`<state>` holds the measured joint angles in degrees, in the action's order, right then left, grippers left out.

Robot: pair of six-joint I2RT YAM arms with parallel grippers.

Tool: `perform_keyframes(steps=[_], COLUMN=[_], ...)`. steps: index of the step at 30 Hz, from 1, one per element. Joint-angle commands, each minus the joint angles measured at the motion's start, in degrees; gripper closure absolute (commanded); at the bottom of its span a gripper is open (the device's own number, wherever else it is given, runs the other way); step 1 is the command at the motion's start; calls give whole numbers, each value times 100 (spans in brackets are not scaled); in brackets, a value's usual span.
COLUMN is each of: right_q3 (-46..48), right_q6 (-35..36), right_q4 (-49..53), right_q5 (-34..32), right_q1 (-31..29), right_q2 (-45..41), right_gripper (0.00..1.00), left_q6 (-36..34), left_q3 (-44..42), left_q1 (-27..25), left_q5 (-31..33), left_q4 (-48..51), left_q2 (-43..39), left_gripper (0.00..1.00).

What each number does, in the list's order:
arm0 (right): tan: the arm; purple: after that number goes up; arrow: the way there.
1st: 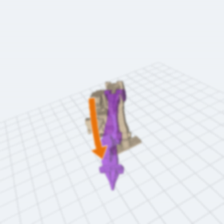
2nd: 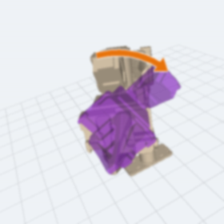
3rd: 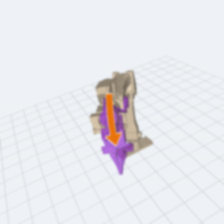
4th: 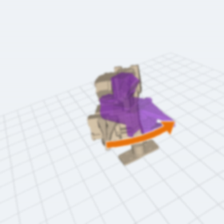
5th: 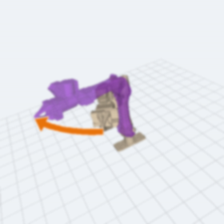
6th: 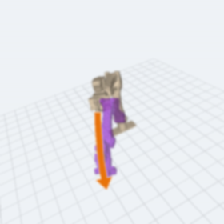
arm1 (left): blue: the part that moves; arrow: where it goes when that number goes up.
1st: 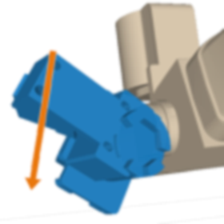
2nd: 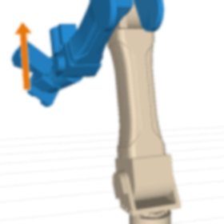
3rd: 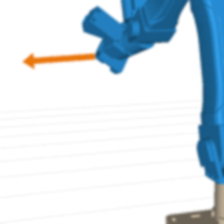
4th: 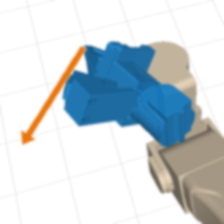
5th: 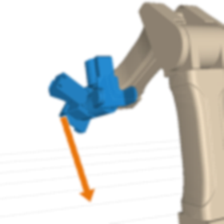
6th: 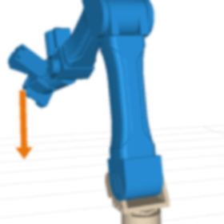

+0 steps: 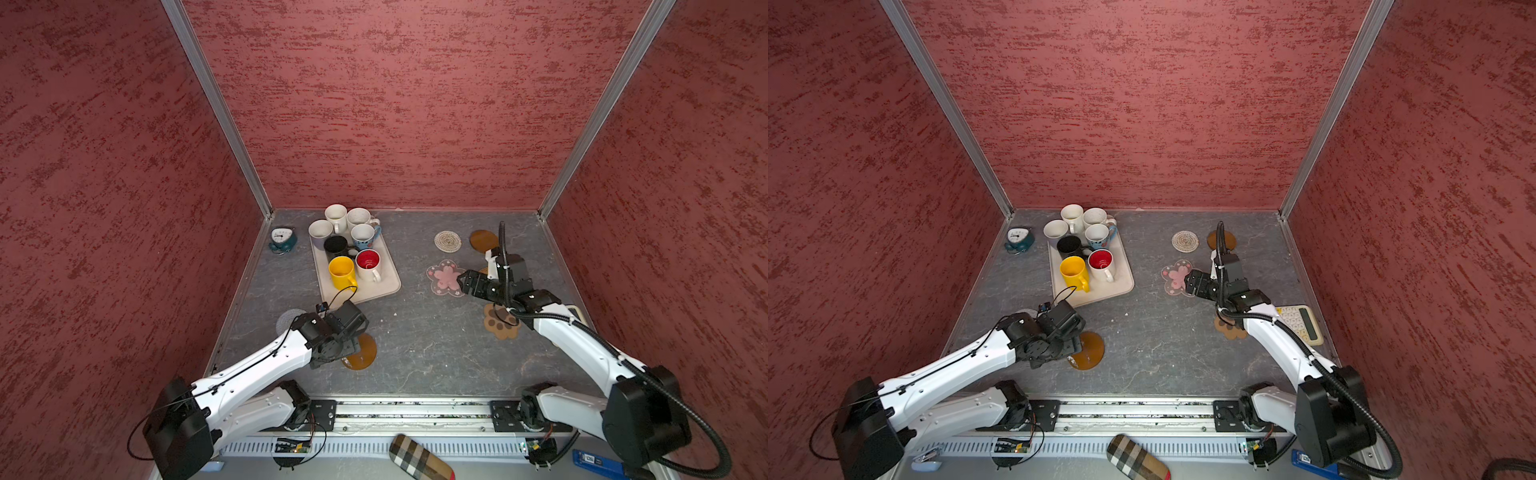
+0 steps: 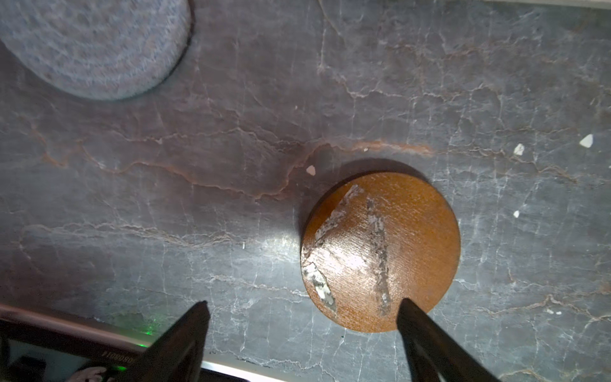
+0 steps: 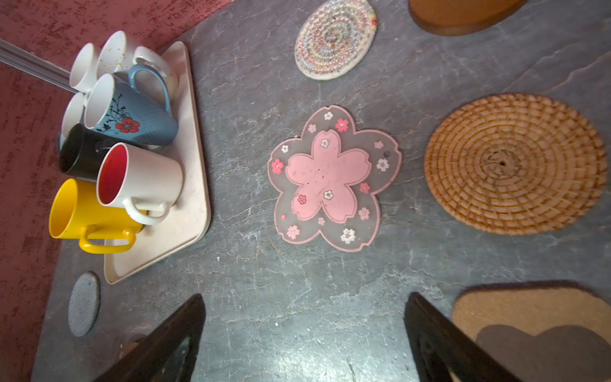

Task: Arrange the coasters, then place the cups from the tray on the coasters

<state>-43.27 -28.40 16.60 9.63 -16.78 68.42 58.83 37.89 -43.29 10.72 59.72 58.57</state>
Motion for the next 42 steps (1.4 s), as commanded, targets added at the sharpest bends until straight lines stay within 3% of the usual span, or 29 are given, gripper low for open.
perform_keyframes(steps=[1,18,42], right_q3=[44,152,155], right_q6=[119,155,107], right_q4=[-291,-448,-269], right_q5=[291,147,250], right_q1=[8,19,12], right_q2=[-92,-23,4], right_gripper=[5,5,5], left_q6=[369,668,562], left_q3=[-114,-443,-802], left_q1=[13,-495,-224], left_q5=[-215,-526,-755], left_q4=[-58,-255,-1582], left_q2=[-25,-29,401], left_gripper=[18,28,48])
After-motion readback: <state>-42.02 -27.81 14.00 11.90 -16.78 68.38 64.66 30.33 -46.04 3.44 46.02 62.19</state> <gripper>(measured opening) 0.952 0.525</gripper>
